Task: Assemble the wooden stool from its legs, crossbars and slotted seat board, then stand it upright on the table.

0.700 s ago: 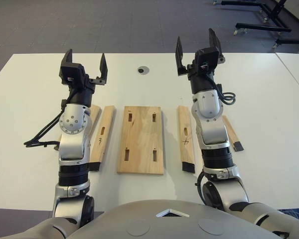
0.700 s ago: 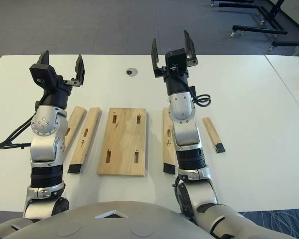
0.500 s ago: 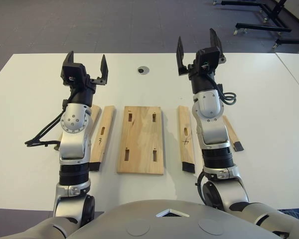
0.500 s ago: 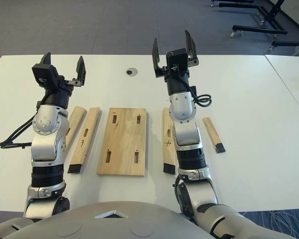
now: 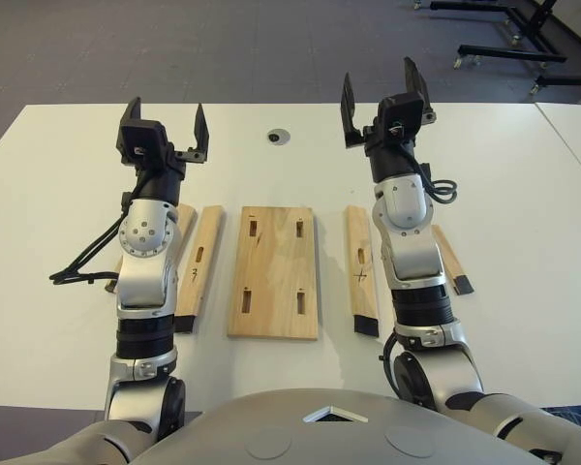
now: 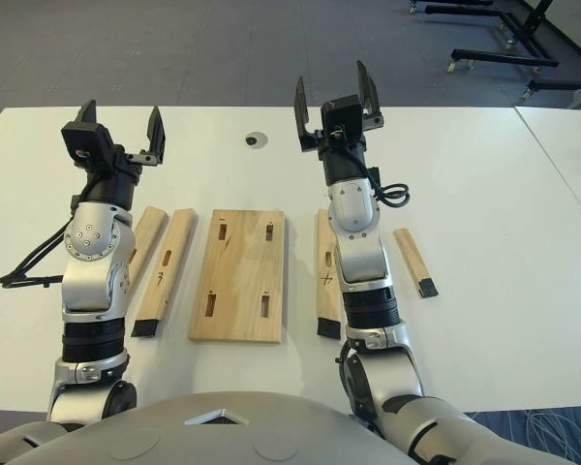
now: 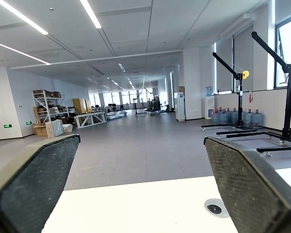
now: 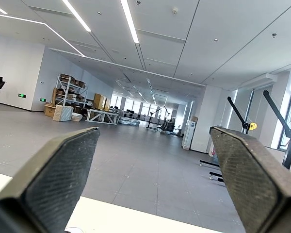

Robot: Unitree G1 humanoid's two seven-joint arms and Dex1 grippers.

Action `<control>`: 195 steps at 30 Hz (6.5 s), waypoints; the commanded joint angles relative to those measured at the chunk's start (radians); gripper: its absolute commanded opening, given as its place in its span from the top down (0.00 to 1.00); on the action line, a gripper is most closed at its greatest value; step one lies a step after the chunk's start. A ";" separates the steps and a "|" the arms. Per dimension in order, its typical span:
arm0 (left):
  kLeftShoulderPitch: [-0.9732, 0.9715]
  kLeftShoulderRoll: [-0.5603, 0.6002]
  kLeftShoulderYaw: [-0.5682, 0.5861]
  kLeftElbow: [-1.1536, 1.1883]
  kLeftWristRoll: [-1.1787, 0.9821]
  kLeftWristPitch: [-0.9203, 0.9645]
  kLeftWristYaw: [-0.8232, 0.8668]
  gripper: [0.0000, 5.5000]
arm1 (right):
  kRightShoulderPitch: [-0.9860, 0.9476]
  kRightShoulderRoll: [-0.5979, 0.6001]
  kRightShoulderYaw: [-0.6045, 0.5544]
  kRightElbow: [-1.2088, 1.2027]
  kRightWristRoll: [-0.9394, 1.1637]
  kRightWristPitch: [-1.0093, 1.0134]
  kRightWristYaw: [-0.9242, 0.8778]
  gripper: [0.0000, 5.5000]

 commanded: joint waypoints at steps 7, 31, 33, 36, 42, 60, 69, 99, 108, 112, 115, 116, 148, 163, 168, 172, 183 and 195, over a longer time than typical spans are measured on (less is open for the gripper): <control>-0.014 -0.003 -0.013 0.024 -0.007 -0.040 -0.019 0.14 | -0.016 -0.012 -0.014 0.002 0.010 -0.013 0.004 0.24; 0.257 -0.106 -0.051 -0.263 0.044 -0.065 0.081 0.14 | 0.218 -0.436 -0.357 -0.102 0.373 0.479 0.427 0.24; 0.277 -0.115 -0.041 -0.296 0.014 -0.055 0.075 0.14 | 0.280 -0.478 -0.374 -0.104 0.384 0.512 0.467 0.24; 0.300 -0.117 -0.028 -0.340 -0.015 -0.040 0.070 0.14 | 0.363 -0.515 -0.392 -0.130 0.406 0.559 0.509 0.24; 0.320 -0.128 -0.046 -0.397 -0.023 0.002 0.073 0.14 | 0.535 -0.530 -0.402 -0.222 0.435 0.633 0.549 0.24; 0.362 -0.145 -0.064 -0.484 -0.035 0.052 0.081 0.15 | 0.733 -0.565 -0.339 -0.202 0.418 0.796 0.567 0.40; 0.387 -0.167 -0.068 -0.521 -0.035 0.062 0.102 0.15 | 0.743 -0.650 -0.275 -0.111 0.378 0.779 0.602 0.70; 0.238 -0.092 0.112 -0.482 -0.431 0.333 0.028 0.15 | 0.245 -0.293 -0.114 -0.374 0.501 0.480 0.450 0.76; 0.045 -0.089 0.145 -0.340 -1.077 0.562 -0.059 0.15 | 0.184 -0.180 0.136 -0.310 0.340 0.137 0.501 0.76; 0.010 -0.066 0.110 -0.326 -1.188 0.599 -0.047 0.15 | 0.153 -0.152 0.205 -0.261 0.282 0.059 0.509 0.76; 0.008 -0.056 0.085 -0.306 -1.204 0.611 -0.029 0.15 | 0.138 -0.143 0.246 -0.216 0.239 0.018 0.515 0.76; 0.009 -0.053 0.078 -0.301 -1.205 0.613 -0.025 0.15 | 0.132 -0.139 0.255 -0.206 0.230 0.009 0.517 0.76; 0.012 -0.021 0.021 -0.271 -1.113 0.537 -0.040 0.91 | 0.128 -0.164 0.264 -0.205 0.237 0.076 0.582 0.76; 0.033 -0.013 0.024 -0.261 -1.059 0.489 -0.120 0.93 | 0.123 -0.177 0.209 -0.218 0.310 0.132 0.605 0.57; 0.034 -0.005 0.033 -0.253 -1.026 0.478 -0.111 0.93 | 0.130 -0.207 0.137 -0.297 0.469 0.265 0.652 0.42; 0.044 0.012 0.057 -0.248 -0.984 0.461 -0.109 0.93 | 0.093 -0.237 -0.011 -0.413 0.837 0.538 0.663 0.26; 0.200 0.180 0.057 -0.370 -0.675 0.393 -0.164 0.93 | 0.114 -0.189 -0.087 -0.316 0.693 0.512 0.378 0.18; 0.403 0.263 0.143 -0.235 -0.411 0.141 -0.300 0.93 | 0.233 -0.113 -0.071 -0.377 0.608 0.429 0.284 0.18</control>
